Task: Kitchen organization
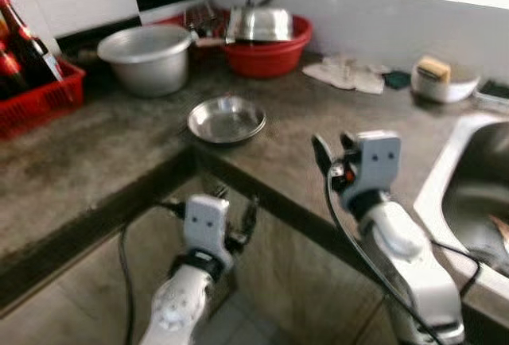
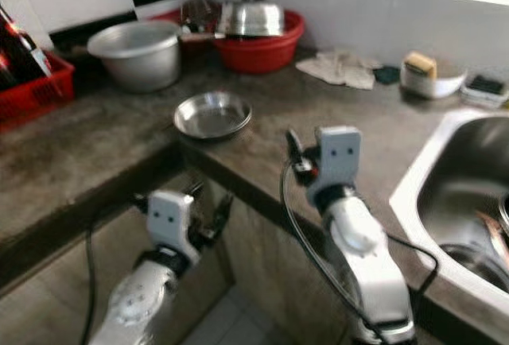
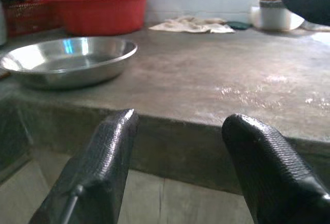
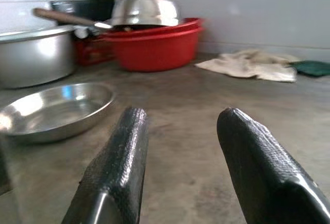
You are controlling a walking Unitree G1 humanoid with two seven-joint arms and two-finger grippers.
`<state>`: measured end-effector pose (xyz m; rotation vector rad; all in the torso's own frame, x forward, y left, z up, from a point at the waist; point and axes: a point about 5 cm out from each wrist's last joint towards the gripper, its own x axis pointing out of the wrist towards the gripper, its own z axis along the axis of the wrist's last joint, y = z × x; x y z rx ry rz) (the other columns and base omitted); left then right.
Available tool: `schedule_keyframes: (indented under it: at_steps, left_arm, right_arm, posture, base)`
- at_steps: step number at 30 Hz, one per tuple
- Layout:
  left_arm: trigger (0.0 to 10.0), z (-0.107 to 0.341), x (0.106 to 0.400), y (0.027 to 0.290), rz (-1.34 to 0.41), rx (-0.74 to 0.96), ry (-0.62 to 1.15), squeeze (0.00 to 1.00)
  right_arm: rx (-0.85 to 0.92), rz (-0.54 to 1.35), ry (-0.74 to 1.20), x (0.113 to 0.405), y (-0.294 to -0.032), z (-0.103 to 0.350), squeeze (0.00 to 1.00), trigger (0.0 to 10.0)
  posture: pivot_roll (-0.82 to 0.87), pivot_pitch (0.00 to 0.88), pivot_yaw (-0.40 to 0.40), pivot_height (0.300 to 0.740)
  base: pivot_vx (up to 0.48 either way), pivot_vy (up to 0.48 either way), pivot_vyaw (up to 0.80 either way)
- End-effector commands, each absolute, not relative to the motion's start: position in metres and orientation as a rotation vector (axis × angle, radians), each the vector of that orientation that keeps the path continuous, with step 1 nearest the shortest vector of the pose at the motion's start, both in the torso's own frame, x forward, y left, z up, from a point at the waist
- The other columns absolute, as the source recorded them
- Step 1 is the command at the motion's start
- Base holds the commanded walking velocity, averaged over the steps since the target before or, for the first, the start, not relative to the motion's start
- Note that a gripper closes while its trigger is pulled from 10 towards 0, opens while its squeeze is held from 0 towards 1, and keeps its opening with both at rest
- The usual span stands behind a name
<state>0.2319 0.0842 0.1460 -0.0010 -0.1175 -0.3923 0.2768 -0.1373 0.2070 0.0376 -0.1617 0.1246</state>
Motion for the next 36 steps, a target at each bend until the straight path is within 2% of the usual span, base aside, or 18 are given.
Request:
schedule_keyframes:
  at_steps: [1,15,21,31,36]
  left_arm:
    - [10.0,0.148,0.232,0.092,-0.355,0.021,-0.127,0.00]
    - [10.0,0.150,0.233,0.092,-0.341,0.028,-0.136,0.00]
    - [10.0,0.152,0.234,0.097,-0.304,0.043,-0.153,0.00]
    - [10.0,0.151,0.234,0.097,-0.303,0.046,-0.148,0.00]
    - [10.0,0.151,0.235,0.097,-0.291,0.043,-0.150,0.00]
  right_arm:
    - [0.049,0.149,-0.163,0.279,-0.131,0.210,0.00,10.0]
    - [0.042,0.175,-0.165,0.284,-0.129,0.214,0.00,10.0]
    - [0.047,0.170,-0.168,0.287,-0.126,0.215,0.00,10.0]
    - [0.051,0.174,-0.172,0.293,-0.128,0.219,0.00,10.0]
    - [0.040,0.172,-0.167,0.297,-0.130,0.221,0.00,10.0]
  posture:
    - [0.08,0.067,-0.019,0.740]
    - [0.09,0.072,-0.025,0.740]
    - [0.09,0.071,-0.027,0.740]
    - [0.09,0.071,-0.029,0.740]
    - [0.09,0.066,-0.033,0.740]
  base:
    - [0.000,0.000,0.00]
    - [0.000,0.000,0.00]
    - [0.000,0.000,0.53]
    - [0.412,0.000,0.00]
    - [0.054,0.000,0.00]
